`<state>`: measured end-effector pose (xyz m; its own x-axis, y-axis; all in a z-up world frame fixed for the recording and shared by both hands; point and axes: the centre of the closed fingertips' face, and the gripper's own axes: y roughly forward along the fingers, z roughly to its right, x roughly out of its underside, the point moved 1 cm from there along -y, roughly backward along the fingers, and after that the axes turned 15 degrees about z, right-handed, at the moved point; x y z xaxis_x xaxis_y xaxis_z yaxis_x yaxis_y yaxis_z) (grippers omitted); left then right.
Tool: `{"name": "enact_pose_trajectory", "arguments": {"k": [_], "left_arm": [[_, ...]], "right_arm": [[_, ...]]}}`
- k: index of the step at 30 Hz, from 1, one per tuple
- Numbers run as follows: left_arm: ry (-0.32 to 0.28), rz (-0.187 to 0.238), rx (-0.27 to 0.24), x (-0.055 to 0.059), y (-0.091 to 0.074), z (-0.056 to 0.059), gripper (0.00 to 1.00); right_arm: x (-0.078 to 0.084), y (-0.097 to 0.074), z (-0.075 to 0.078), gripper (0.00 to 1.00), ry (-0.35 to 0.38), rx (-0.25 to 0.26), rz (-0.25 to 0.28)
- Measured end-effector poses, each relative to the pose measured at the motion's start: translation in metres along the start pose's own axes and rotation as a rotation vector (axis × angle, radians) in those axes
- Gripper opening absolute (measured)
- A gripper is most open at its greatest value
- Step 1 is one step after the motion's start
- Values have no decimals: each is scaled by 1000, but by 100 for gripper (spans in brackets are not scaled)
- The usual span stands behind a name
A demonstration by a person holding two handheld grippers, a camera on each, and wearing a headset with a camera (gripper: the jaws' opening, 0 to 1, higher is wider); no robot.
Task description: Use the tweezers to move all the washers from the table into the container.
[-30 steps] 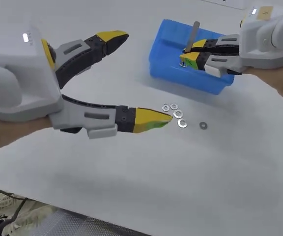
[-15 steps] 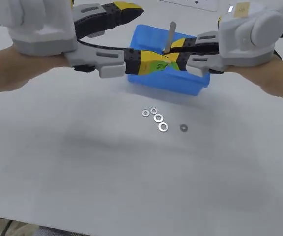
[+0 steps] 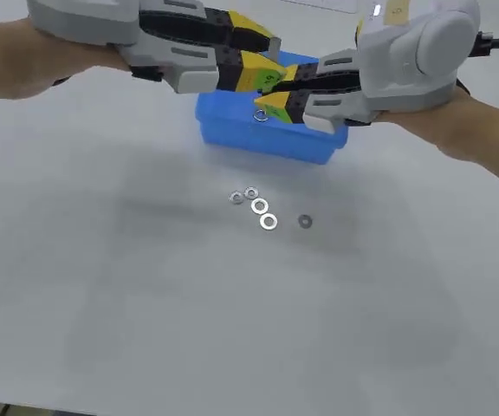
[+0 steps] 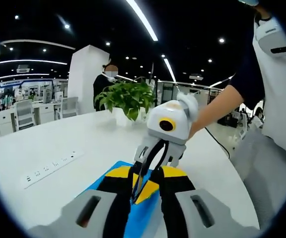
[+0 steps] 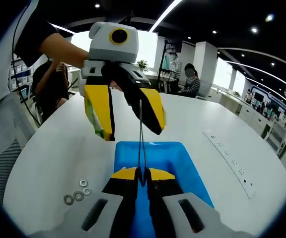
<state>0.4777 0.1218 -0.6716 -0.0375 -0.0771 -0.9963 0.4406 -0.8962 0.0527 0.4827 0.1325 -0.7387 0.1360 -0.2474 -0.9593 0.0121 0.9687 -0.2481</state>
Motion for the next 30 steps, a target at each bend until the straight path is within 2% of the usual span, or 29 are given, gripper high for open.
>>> {"name": "enact_pose_trajectory", "arguments": {"k": [4,8,10,13,14,18,23,30], "left_arm": [[17,-35,31,5,4,3,23],[26,-70,47,10,3,5,17],[32,-72,45,10,3,4,15],[70,-87,31,9,1,0,9],[62,-87,38,9,1,2,9],[104,-101,60,8,1,8,8],[155,-120,68,5,1,9,6],[175,-103,56,1,6,6,5]], "right_arm": [[0,-1,-3,8,-1,-12,-4],[-2,-1,-4,8,-3,-15,-1],[-2,-1,-6,8,-11,-21,-4],[-2,-1,-10,8,-25,-32,-13],[-3,-1,-10,8,-25,-32,-13],[-5,-2,-11,8,-36,-32,-16],[-4,-3,-11,9,-70,-41,-24],[-7,-4,-4,11,-84,-10,-28]]}}
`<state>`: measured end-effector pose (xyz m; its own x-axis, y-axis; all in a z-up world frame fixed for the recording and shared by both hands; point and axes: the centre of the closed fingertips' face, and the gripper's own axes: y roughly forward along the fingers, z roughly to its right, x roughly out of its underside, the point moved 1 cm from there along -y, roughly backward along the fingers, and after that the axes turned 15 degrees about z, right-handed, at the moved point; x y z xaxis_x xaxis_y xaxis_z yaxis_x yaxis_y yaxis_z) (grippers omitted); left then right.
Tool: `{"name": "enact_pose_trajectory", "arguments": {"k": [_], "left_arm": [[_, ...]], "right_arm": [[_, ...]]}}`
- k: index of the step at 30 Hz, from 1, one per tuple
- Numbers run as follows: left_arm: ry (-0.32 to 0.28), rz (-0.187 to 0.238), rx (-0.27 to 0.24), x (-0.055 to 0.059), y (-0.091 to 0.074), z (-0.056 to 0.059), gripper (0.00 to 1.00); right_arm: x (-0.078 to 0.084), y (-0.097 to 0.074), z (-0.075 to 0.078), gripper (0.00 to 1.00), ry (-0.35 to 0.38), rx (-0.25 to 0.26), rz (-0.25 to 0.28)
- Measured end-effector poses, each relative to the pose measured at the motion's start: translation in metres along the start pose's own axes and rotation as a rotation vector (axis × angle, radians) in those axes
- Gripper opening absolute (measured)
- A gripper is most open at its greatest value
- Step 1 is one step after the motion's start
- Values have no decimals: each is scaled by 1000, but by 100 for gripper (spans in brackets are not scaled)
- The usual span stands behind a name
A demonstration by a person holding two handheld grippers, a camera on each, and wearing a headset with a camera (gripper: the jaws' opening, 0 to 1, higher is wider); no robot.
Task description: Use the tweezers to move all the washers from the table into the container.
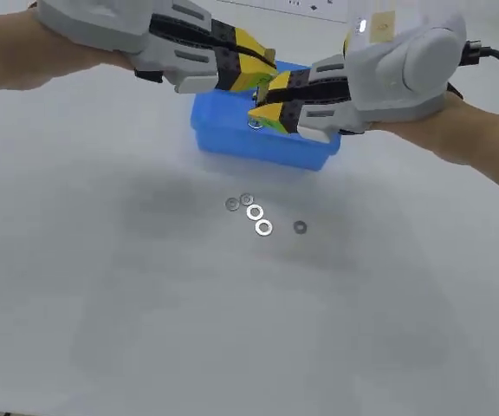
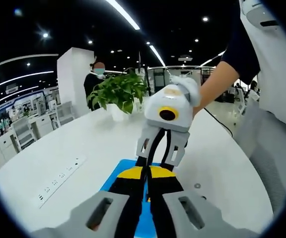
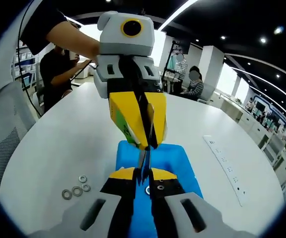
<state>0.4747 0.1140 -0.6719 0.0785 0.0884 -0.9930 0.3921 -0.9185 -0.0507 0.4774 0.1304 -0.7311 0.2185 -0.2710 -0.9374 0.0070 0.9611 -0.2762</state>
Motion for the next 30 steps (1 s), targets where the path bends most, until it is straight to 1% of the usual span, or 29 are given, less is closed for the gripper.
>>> {"name": "enact_pose_trajectory", "arguments": {"k": [2,3,4,6,7,8,10,11,15,16,17,18,20,23,26,28,30], "left_arm": [[2,-1,-10,0,1,-4,5],[5,-4,-13,0,1,-5,5],[8,-9,-17,0,1,-5,5],[13,-14,-22,0,2,-6,5],[10,-11,-28,-2,1,-7,5],[11,-7,-36,-2,0,-11,5],[15,-3,-55,-5,-1,-14,5],[17,0,-64,-7,-2,-15,5],[33,19,-92,-20,-9,-16,5],[42,26,-100,-25,-11,-16,5],[46,28,-102,-27,-11,-16,5],[50,36,-109,-31,-13,-16,5],[63,52,-121,-39,-15,-16,5],[65,74,-124,-49,-17,-10,5],[76,75,-111,-54,-17,3,6],[81,75,-109,-55,-18,11,6],[82,80,-113,-57,-20,17,6]], "right_arm": [[-2,-2,3,12,40,20,12],[-5,-2,4,13,73,36,29],[-6,-3,7,14,69,46,31],[-7,-5,12,19,77,68,31],[-7,-6,13,21,90,78,32],[-8,-8,14,22,119,90,40],[-7,-12,14,24,153,98,38],[-7,-14,14,26,159,100,36],[-10,-24,11,32,144,110,34],[-14,-27,11,34,139,121,46],[-17,-29,11,37,137,128,61],[-20,-32,11,38,136,139,75],[-23,-36,9,42,140,148,83],[-24,-43,6,50,130,166,84],[-24,-51,1,57,140,184,92],[-23,-57,-3,58,141,194,95],[-24,-64,-5,57,116,215,95]]}}
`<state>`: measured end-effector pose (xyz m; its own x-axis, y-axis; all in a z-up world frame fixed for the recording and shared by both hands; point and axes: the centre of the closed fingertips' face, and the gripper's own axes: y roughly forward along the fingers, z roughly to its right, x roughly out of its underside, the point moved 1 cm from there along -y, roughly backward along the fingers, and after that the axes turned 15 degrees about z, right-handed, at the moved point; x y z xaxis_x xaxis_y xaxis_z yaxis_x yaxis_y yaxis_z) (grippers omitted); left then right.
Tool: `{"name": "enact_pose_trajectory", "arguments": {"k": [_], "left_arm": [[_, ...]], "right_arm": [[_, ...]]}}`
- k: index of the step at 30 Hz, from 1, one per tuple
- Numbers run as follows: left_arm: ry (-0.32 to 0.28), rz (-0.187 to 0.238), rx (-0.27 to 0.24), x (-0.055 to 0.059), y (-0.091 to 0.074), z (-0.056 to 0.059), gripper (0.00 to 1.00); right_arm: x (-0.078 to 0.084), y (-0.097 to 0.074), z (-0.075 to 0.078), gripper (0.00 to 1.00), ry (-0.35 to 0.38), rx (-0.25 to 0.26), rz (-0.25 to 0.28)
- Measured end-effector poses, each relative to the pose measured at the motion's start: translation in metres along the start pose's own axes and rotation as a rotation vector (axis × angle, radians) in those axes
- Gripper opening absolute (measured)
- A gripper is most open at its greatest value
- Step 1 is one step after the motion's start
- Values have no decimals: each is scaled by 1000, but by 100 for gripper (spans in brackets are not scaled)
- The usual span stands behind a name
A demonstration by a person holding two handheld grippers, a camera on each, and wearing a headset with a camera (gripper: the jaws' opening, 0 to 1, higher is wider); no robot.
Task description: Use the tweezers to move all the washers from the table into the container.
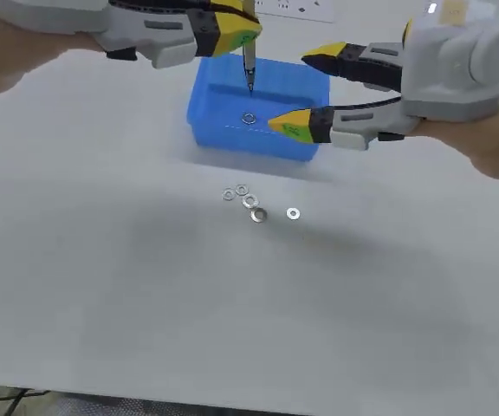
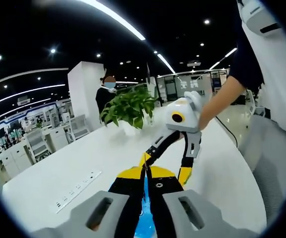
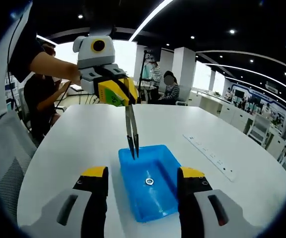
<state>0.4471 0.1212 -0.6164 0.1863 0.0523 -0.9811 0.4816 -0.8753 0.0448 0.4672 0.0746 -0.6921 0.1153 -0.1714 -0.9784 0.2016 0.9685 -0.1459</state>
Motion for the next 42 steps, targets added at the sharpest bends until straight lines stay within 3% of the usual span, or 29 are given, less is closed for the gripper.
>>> {"name": "enact_pose_trajectory", "arguments": {"k": [4,10,13,19,25,31,42], "left_arm": [[9,9,-4,-3,-7,12,6],[-18,3,21,0,-13,37,6],[-32,0,31,5,-11,48,6],[-46,-28,59,27,-6,77,6],[-110,-33,66,44,-2,99,6],[-159,-39,16,58,-3,100,6],[-181,-53,10,65,-3,101,6]], "right_arm": [[2,-15,-6,63,18,9,1],[8,-36,-20,79,49,19,18],[19,-45,-31,85,55,7,-17],[38,-64,-53,94,57,-1,-75],[54,-77,-71,100,84,-19,-125],[58,-82,-81,100,117,-17,-121],[62,-78,-86,99,151,-34,-122]]}}
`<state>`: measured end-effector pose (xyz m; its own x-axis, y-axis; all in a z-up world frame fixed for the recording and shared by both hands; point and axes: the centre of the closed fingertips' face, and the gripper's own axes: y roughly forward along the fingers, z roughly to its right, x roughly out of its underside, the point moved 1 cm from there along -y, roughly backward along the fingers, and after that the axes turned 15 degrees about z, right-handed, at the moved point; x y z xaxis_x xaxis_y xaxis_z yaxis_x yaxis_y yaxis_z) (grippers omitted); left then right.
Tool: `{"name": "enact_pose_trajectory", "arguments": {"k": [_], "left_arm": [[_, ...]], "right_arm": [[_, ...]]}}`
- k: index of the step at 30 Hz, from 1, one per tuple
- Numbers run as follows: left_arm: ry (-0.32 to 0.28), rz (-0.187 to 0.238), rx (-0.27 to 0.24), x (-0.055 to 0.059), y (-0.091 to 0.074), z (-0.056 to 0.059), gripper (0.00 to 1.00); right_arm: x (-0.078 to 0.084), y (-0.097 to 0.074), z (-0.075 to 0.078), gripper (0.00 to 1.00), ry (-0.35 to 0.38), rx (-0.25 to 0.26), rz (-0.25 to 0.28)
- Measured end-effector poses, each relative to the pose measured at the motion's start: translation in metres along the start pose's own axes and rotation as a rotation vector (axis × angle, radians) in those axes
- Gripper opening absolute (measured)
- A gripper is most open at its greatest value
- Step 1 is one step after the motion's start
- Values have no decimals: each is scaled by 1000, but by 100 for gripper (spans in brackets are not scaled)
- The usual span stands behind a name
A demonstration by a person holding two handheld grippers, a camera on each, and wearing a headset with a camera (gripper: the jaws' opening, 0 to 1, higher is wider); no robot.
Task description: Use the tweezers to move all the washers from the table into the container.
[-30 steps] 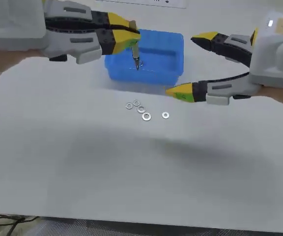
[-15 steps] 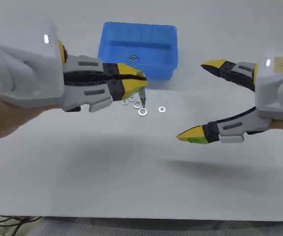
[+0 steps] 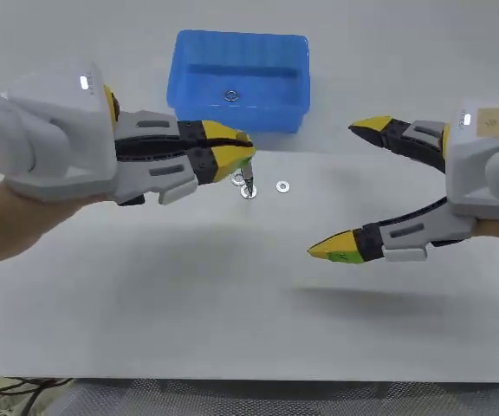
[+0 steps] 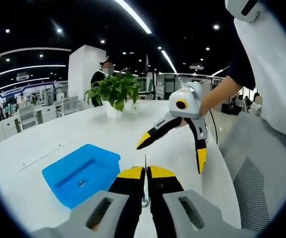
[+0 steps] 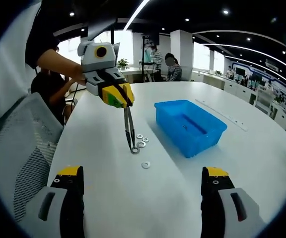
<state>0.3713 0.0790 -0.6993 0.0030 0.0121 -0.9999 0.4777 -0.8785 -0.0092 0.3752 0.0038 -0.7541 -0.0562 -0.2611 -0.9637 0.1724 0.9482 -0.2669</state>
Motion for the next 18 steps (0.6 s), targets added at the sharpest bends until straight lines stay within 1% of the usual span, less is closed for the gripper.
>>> {"name": "enact_pose_trajectory", "arguments": {"k": [3,4,6,9,11,13,14,15,16,17,18], "left_arm": [[-12,-9,6,5,0,0,6],[-17,2,8,3,1,1,6],[-13,-2,5,4,1,-1,6],[-8,-4,19,4,1,0,6],[-11,-11,44,4,1,2,6],[-14,-22,55,4,1,2,6],[-20,-31,58,4,1,1,6],[-16,-42,59,4,1,0,6],[-17,-55,70,4,0,-1,6],[-20,-75,100,5,0,2,6],[-18,-82,104,5,0,2,6]], "right_arm": [[-1,3,-2,98,9,-11,4],[0,4,-3,98,9,-16,1],[1,4,-5,97,10,-22,-4],[2,6,-9,96,23,-39,-6],[0,11,-15,95,31,-62,-3],[-1,18,-22,95,39,-92,1],[-1,21,-27,95,43,-119,-5],[-1,27,-34,95,51,-157,-9],[-2,32,-35,95,51,-164,-9],[-2,39,-37,94,51,-176,-10],[-2,43,-39,91,53,-188,-11]]}}
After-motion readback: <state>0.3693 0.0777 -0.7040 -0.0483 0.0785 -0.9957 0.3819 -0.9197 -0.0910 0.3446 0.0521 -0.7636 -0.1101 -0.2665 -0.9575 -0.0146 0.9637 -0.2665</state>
